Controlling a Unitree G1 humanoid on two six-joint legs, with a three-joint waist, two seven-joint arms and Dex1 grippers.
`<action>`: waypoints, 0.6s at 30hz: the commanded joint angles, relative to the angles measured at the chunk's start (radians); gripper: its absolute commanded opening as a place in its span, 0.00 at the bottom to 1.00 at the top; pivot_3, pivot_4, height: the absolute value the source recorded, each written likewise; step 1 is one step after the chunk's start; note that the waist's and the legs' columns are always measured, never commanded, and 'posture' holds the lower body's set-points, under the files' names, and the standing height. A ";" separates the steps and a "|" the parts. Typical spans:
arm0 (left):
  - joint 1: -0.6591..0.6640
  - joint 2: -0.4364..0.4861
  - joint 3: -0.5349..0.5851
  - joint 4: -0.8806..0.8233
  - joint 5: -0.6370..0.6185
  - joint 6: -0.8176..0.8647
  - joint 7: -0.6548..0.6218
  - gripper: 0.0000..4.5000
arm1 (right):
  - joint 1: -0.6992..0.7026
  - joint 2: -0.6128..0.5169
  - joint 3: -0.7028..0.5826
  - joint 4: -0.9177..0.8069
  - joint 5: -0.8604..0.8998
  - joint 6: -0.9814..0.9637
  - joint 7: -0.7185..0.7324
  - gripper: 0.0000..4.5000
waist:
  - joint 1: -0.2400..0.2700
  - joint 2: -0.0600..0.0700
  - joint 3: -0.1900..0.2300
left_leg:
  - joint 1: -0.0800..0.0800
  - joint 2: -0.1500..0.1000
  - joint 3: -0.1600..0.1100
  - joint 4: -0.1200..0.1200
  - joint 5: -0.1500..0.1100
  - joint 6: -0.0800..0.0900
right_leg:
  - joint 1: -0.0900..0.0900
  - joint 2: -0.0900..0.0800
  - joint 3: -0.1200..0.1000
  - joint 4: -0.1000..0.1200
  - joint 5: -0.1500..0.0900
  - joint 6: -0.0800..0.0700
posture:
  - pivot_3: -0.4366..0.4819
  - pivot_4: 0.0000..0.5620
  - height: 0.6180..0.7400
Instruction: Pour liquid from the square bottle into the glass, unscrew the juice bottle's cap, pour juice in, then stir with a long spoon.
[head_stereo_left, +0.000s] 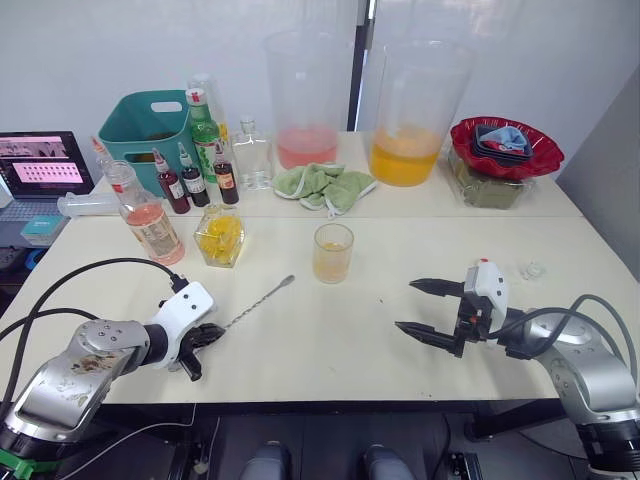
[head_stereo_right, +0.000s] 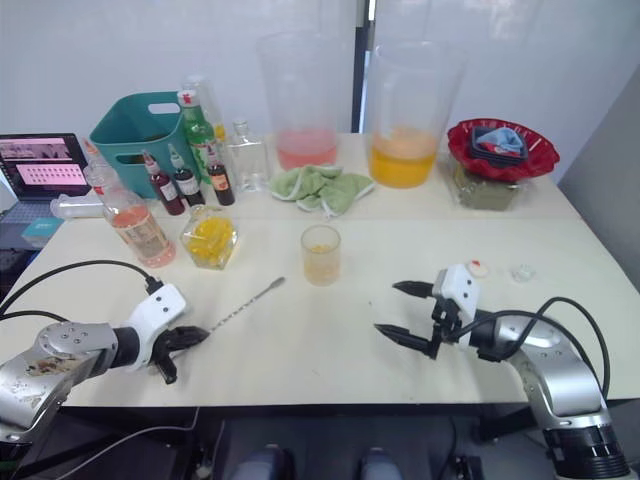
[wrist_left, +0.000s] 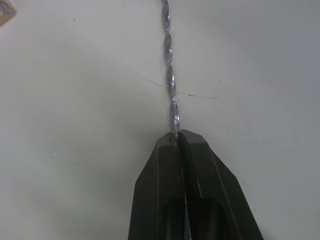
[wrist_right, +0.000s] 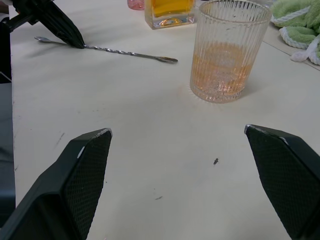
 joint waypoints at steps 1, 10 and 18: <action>-0.019 -0.045 0.069 -0.032 -0.020 0.037 0.060 0.01 | -0.039 -0.016 -0.019 -0.026 0.039 0.031 0.013 1.00 | 0.000 0.000 0.000 | 0.000 0.000 0.000 0.000 0.000 0.000 | 0.000 0.000 0.000 0.000 0.000 0.000 | 0.48 0.27 1.00; -0.182 -0.203 0.238 -0.131 -0.126 -0.011 0.146 0.01 | -0.145 -0.015 -0.081 0.005 0.253 0.289 0.017 1.00 | 0.004 -0.002 0.001 | -0.003 0.000 -0.001 0.001 0.000 0.000 | -0.001 -0.001 -0.001 0.000 0.000 0.000 | 0.48 0.27 1.00; -0.363 -0.290 0.171 -0.112 -0.155 -0.070 0.178 0.01 | -0.290 0.144 -0.142 0.014 0.446 0.479 -0.217 1.00 | -0.004 -0.002 0.001 | -0.003 0.000 -0.001 0.001 0.000 0.000 | -0.002 0.000 -0.001 0.001 0.000 0.000 | 0.48 0.27 1.00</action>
